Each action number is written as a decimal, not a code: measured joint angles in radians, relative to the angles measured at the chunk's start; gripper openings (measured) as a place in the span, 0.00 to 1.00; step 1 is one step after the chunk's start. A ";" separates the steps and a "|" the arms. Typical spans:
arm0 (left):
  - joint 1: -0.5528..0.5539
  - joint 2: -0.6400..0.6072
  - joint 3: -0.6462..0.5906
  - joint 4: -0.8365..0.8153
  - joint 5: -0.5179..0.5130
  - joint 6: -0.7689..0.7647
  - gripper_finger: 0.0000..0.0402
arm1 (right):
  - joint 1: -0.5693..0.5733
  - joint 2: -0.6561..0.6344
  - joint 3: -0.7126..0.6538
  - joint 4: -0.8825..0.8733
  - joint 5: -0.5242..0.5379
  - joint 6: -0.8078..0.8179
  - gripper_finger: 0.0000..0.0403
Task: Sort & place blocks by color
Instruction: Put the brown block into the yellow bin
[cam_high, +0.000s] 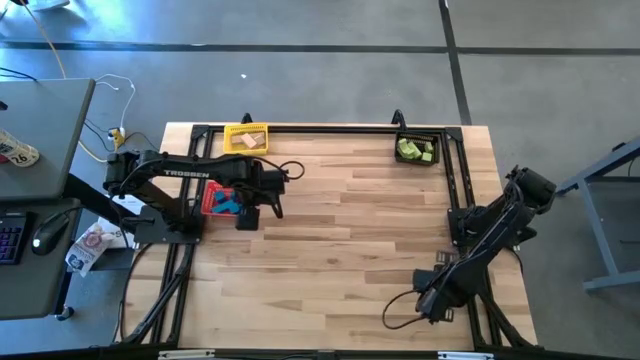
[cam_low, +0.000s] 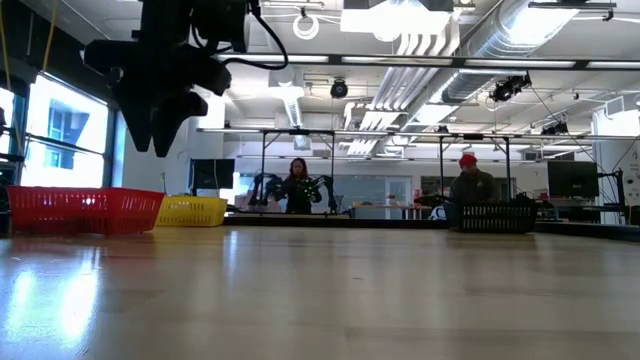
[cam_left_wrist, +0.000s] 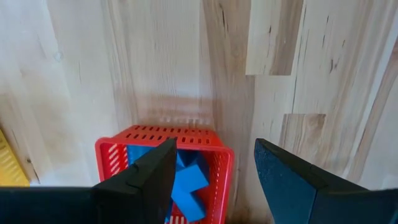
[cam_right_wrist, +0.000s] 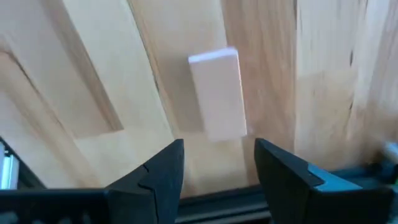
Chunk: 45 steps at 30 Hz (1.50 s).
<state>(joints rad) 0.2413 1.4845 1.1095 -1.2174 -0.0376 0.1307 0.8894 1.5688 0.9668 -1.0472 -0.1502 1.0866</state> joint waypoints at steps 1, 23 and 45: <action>0.000 0.000 0.000 0.007 0.000 0.000 0.50 | 0.000 0.000 0.000 0.004 0.019 -0.012 0.45; 0.000 0.000 0.000 0.020 0.000 0.003 0.50 | -0.028 0.041 0.000 0.047 0.070 -0.033 0.57; 0.000 0.000 0.000 0.073 0.000 0.046 0.50 | -0.026 0.227 0.005 0.088 -0.036 -0.067 0.45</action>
<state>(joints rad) 0.2417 1.4845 1.1095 -1.1440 -0.0376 0.1766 0.8639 1.7960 0.9714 -0.9589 -0.1865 1.0194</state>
